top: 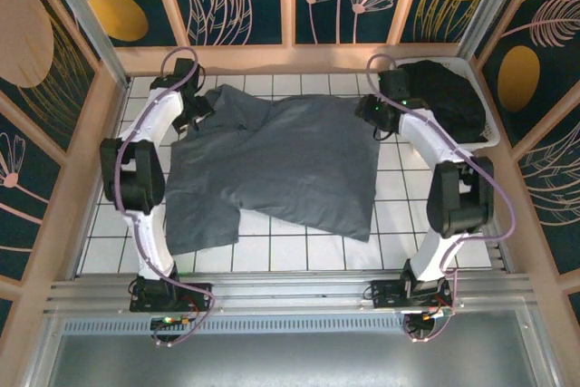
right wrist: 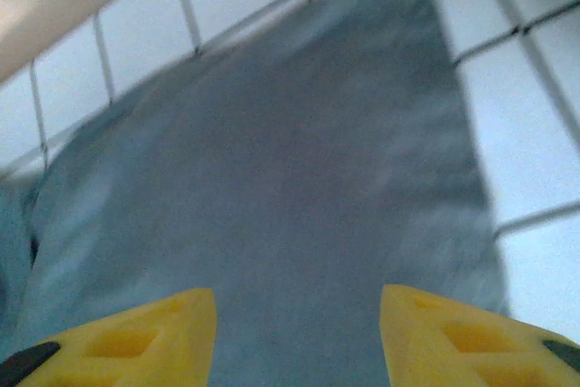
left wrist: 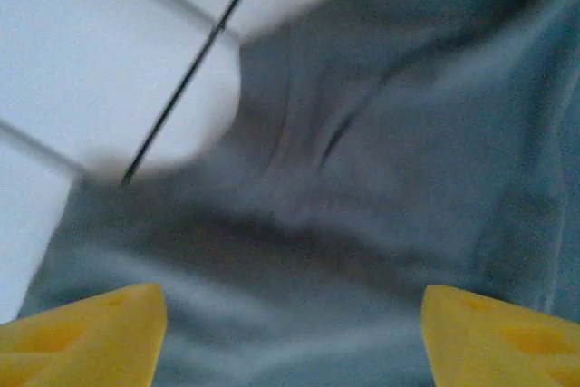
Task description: Fold and stack the t-shirts
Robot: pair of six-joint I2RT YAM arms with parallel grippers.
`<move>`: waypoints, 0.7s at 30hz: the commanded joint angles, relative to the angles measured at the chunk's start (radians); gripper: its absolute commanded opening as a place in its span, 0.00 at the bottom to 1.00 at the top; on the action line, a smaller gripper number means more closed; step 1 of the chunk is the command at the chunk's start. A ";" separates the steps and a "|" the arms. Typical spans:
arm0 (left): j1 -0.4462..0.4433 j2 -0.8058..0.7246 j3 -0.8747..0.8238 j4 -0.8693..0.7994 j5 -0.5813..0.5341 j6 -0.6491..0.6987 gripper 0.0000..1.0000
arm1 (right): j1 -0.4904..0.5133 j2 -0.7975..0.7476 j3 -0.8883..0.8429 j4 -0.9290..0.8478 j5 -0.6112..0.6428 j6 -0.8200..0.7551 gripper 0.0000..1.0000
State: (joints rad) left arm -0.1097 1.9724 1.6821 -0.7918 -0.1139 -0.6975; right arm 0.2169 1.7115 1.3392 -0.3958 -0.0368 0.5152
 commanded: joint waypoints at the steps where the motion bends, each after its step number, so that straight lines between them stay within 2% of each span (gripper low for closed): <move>1: -0.001 -0.117 -0.227 0.143 0.111 -0.049 0.67 | 0.088 -0.118 -0.187 0.039 -0.023 0.101 0.49; 4: -0.001 -0.114 -0.366 0.227 0.175 -0.063 0.62 | 0.140 -0.154 -0.309 0.064 -0.059 0.156 0.48; 10: -0.001 -0.076 -0.533 0.279 0.177 -0.127 0.58 | 0.171 -0.124 -0.480 0.036 -0.094 0.205 0.47; 13: 0.001 -0.144 -0.666 0.299 0.139 -0.189 0.56 | 0.153 -0.113 -0.527 0.005 -0.094 0.205 0.47; 17: 0.005 -0.249 -0.837 0.324 0.144 -0.275 0.53 | 0.126 -0.120 -0.561 -0.053 -0.048 0.205 0.46; 21: 0.007 -0.366 -0.853 0.321 0.134 -0.324 0.53 | 0.106 -0.169 -0.558 -0.076 -0.005 0.183 0.46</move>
State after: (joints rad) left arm -0.1104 1.6299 0.8627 -0.4007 0.0261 -0.9405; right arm 0.3412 1.5726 0.8078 -0.3786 -0.1081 0.6979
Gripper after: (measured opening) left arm 0.529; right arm 0.456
